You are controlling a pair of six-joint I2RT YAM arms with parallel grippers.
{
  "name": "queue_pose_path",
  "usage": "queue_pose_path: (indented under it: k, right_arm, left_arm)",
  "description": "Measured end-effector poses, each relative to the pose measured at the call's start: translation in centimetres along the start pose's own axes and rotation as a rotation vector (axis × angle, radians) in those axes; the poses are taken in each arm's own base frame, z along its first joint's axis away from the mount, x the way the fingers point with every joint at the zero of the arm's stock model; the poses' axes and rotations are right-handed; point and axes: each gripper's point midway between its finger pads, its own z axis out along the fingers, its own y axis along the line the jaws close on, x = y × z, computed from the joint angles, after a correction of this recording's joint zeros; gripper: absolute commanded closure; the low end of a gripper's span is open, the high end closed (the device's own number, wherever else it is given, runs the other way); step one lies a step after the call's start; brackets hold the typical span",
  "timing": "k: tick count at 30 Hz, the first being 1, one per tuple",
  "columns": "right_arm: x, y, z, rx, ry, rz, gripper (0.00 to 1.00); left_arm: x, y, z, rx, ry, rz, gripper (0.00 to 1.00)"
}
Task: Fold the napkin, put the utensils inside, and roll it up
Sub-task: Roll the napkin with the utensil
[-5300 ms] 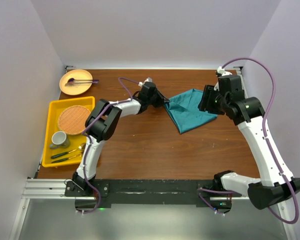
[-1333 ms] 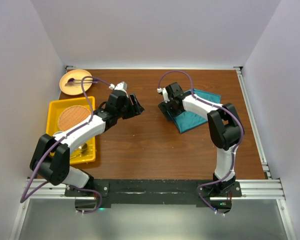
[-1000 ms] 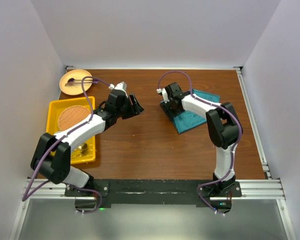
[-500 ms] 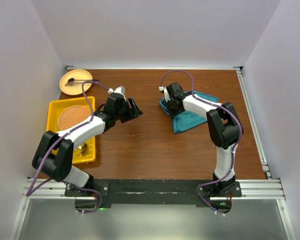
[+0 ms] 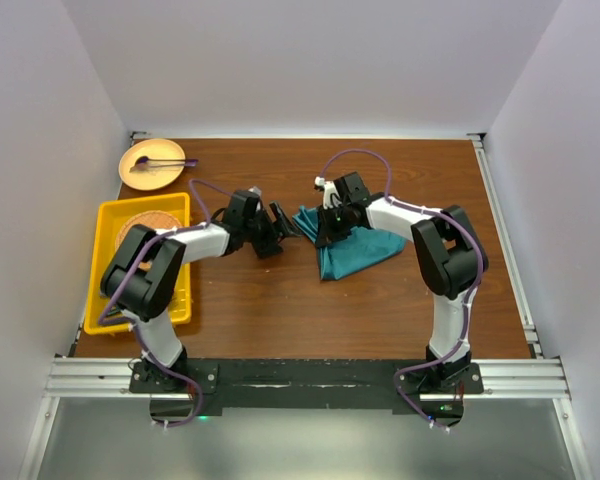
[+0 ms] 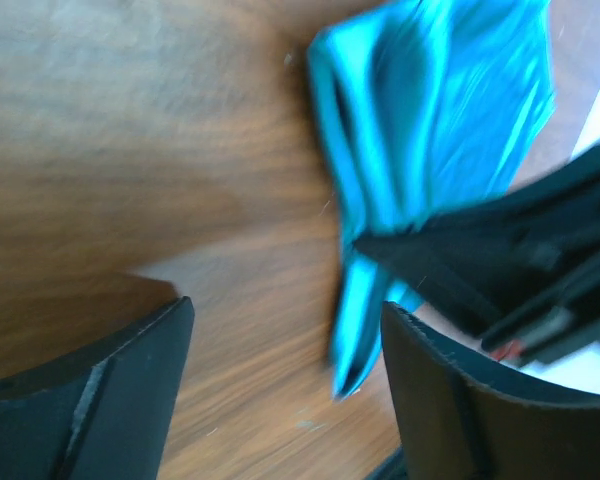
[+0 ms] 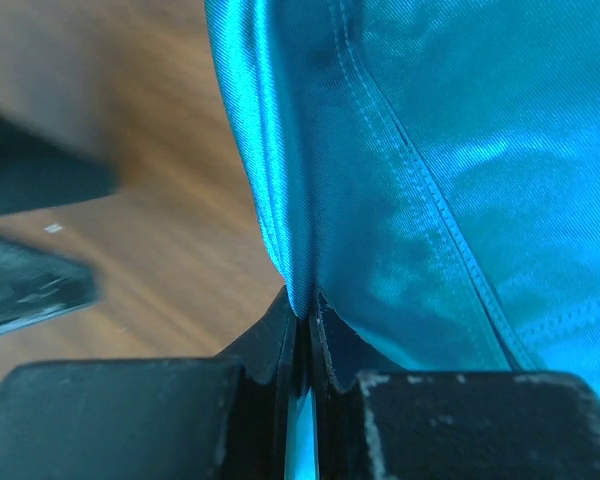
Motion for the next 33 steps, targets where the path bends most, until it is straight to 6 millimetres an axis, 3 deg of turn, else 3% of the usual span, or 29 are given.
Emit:
queue_pose_path:
  k: [8,15,18,19,21,22,27,30,33]
  right_arm:
    - [1.0,2.1,0.5,-0.097,0.014,0.025,0.98]
    - [1.3,2.8,0.7,-0.104,0.005,0.000,0.96]
    - [1.4,3.0,0.6,-0.087,-0.008,-0.027,0.93]
    - [1.4,3.0,0.5,-0.078,-0.011,-0.037,0.92]
    - [1.3,2.9,0.5,-0.056,-0.019,-0.065,0.88]
    - [1.3,2.9,0.5,-0.046,-0.021,-0.080,0.86]
    - [1.5,3.2,0.5,0.042,-0.024,-0.191,0.66]
    - [1.7,3.7,0.5,0.087,-0.015,-0.232,0.47]
    - [1.9,4.4,0.6,0.125,-0.012,-0.251,0.40]
  left_arm:
    - [-1.2,-1.7,2.4,0.009,0.024,-0.136,0.17]
    - [-2.4,-2.6,4.1,0.006,0.010,-0.223,0.26]
    - [-2.8,-2.9,5.0,0.001,0.006,-0.231,0.37]
    - [-2.8,-2.8,5.1,-0.004,0.005,-0.234,0.46]
    - [-2.7,-2.3,5.2,-0.029,-0.001,-0.233,0.52]
    - [-2.6,-2.1,5.3,-0.037,-0.001,-0.235,0.61]
    - [-2.3,-0.8,5.5,-0.070,-0.011,-0.221,0.87]
    - [-2.1,-0.4,5.5,-0.072,-0.015,-0.212,0.96]
    - [-2.1,-0.3,5.3,-0.060,-0.026,-0.200,0.98]
